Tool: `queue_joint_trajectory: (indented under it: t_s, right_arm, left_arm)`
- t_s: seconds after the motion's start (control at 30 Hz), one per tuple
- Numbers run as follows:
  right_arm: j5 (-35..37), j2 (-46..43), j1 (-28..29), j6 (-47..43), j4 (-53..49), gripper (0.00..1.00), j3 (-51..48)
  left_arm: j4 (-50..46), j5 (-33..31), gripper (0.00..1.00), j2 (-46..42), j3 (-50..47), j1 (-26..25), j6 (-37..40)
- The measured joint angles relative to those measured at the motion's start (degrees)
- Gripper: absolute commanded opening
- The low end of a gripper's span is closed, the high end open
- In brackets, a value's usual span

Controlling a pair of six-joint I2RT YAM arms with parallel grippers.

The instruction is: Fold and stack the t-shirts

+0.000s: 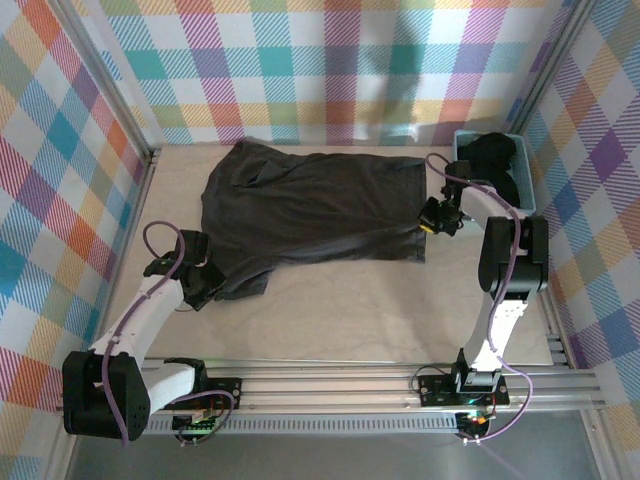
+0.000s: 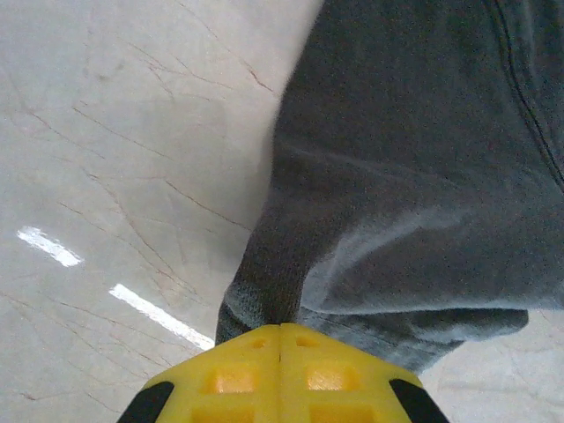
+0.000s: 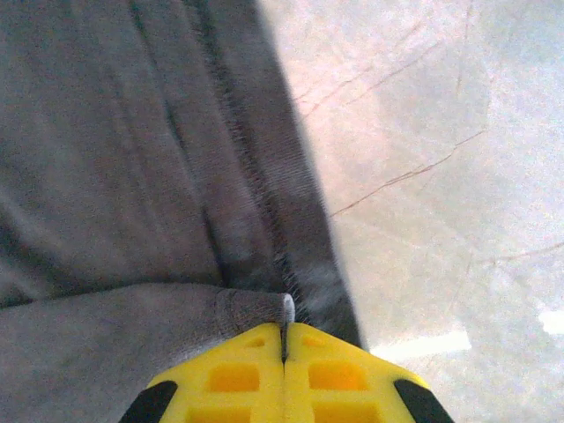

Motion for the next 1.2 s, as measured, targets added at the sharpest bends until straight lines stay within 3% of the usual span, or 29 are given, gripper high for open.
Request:
queue_joint_trajectory:
  t_s: [0.07,0.2,0.37,0.47,0.67,0.9,1.2]
  right_arm:
    - [1.0,0.4,0.0,-0.5,-0.4,0.31,0.0]
    - [2.8,-2.9,-0.3,-0.1,0.3,0.39,-1.7]
    - [3.0,-15.8,-0.6,4.0,1.7,0.33,-11.7]
    - [1.9,-20.1,-0.4,8.9,2.4,0.35,-16.3]
    - [0.8,-16.8,0.1,16.1,5.8,0.39,-21.0]
    - [-1.8,-11.7,0.1,14.4,12.3,0.47,-21.7]
    - [-7.4,-11.6,0.1,12.8,18.1,0.41,-22.9]
  left_arm:
    - [0.0,1.3,0.0,0.0,0.0,0.0,0.2]
    - [-0.1,3.4,0.0,-0.7,0.0,0.0,0.9]
    - [-0.2,3.5,0.0,-2.7,0.0,0.0,1.4]
    - [-0.2,3.5,0.0,-3.1,0.0,0.0,1.4]
    - [-0.2,3.6,0.0,-3.0,0.0,0.0,1.4]
    - [-0.2,3.6,0.0,-3.0,0.0,0.0,1.6]
    - [-0.2,3.6,0.0,-3.0,0.0,0.0,1.8]
